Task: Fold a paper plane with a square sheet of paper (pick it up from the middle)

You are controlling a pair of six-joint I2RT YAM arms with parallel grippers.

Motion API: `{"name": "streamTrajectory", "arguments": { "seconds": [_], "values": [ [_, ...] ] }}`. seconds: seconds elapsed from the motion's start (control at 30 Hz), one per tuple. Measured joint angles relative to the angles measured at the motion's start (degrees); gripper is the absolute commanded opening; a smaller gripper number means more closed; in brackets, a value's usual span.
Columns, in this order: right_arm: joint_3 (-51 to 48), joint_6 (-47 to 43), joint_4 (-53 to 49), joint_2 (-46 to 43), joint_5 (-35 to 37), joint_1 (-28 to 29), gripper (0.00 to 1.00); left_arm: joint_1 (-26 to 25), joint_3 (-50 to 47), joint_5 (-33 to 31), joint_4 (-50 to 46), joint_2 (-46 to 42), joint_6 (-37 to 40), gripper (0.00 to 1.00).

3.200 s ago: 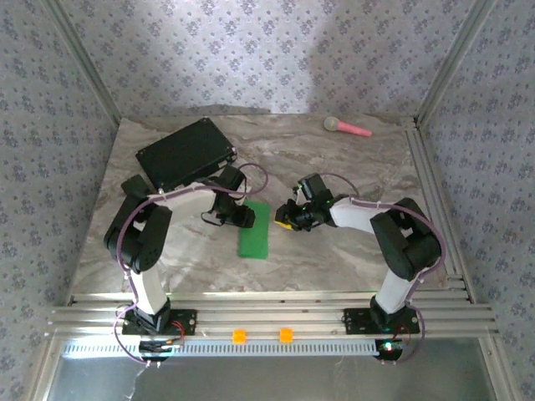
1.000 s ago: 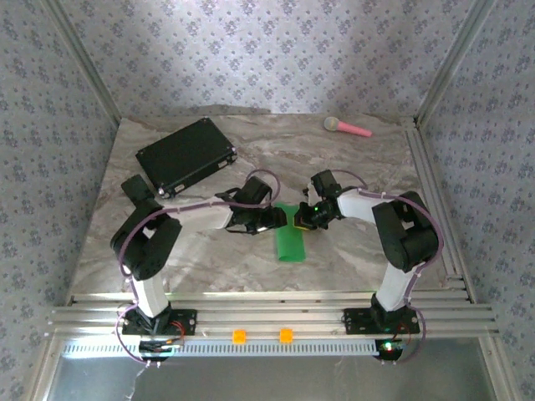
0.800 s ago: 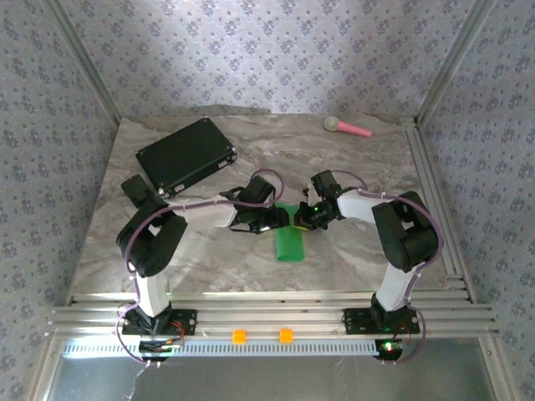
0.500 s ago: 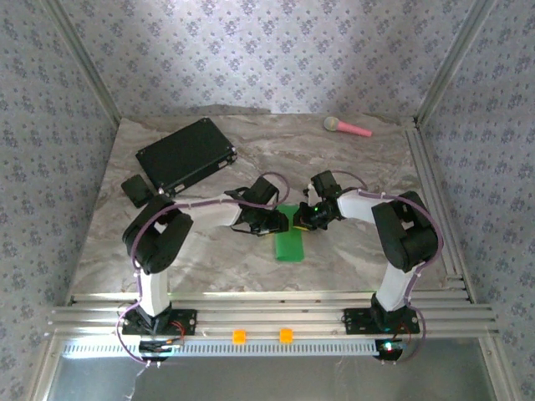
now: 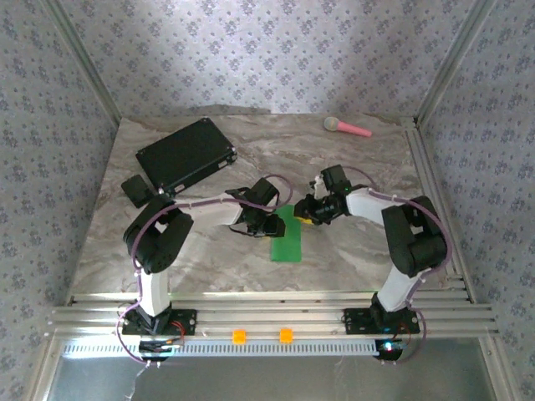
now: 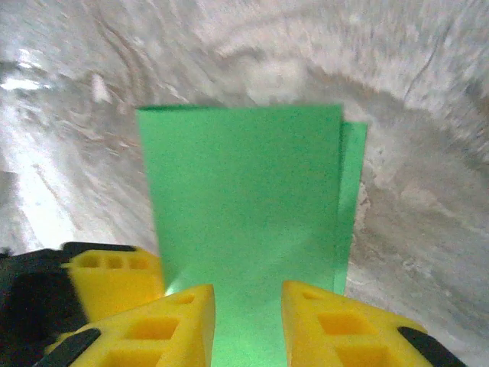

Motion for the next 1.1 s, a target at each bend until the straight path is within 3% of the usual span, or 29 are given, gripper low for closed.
{"name": "streamTrajectory", "arguments": {
  "seconds": [0.3,0.57,0.87,1.1],
  "values": [
    [-6.4,1.3,0.9,-3.3,0.2,-3.9,0.31,0.5,1.1,0.0,-2.2,0.0,4.1,0.37],
    [-7.2,1.5,0.9,-3.3,0.8,-4.1,0.31,2.6,2.0,0.0,-5.3,0.4,6.8,0.38],
    [-7.2,1.9,1.0,-4.1,1.5,-4.1,0.32,2.8,3.0,1.5,-5.7,1.3,8.8,0.47],
    [-7.8,1.9,1.4,-4.1,1.5,-4.1,0.32,2.8,3.2,2.6,-5.9,1.4,10.5,0.49]
  ]
}}
